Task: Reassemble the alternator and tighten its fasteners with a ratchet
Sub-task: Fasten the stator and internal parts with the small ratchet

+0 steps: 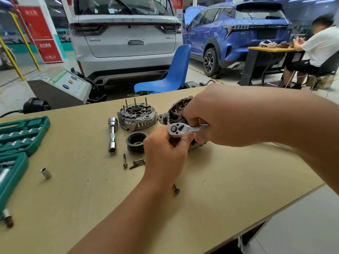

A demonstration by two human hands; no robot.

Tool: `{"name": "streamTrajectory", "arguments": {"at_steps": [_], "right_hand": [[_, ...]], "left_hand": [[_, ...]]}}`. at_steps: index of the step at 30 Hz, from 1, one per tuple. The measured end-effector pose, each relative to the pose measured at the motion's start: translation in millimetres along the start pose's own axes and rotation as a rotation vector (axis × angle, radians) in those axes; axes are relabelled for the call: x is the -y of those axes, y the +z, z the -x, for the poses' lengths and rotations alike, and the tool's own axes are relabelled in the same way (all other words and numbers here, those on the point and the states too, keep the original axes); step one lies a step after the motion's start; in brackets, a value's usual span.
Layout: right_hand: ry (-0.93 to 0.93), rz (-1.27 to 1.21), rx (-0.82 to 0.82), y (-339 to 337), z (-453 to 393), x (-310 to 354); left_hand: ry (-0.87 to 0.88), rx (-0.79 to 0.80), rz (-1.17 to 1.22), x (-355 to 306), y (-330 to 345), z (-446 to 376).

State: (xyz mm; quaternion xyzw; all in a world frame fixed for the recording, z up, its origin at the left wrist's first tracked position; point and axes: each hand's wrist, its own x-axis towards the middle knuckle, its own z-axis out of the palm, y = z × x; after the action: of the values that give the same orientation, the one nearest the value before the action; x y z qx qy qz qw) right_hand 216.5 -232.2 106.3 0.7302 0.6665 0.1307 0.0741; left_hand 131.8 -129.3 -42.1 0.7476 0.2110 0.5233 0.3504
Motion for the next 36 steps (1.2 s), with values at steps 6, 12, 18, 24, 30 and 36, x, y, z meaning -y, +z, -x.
{"name": "streamTrajectory", "arguments": {"at_steps": [6,12,18,24,30,36], "right_hand": [[0.026,0.212,-0.264,-3.3,0.2,3.7],[0.050,0.063,-0.041,-1.6,7.3,20.0],[0.064,0.199,-0.202,-5.0,1.4,12.2],[0.089,0.172,-0.200,-5.3,0.4,13.0],[0.057,0.097,-0.114,5.0,3.9,22.3],[0.083,0.135,-0.173,5.5,4.0,16.9]], "left_hand": [[-0.103,0.106,0.147,-0.6,0.2,-1.7],[-0.069,0.139,0.184,-7.6,-3.7,-0.9],[-0.151,0.151,0.308,-6.5,-2.4,-2.8],[-0.145,0.131,0.280,-2.3,-3.9,-4.8],[-0.087,0.124,0.276,-5.1,-6.7,-2.9],[-0.114,0.137,0.280,-2.0,-6.7,-5.9]]}}
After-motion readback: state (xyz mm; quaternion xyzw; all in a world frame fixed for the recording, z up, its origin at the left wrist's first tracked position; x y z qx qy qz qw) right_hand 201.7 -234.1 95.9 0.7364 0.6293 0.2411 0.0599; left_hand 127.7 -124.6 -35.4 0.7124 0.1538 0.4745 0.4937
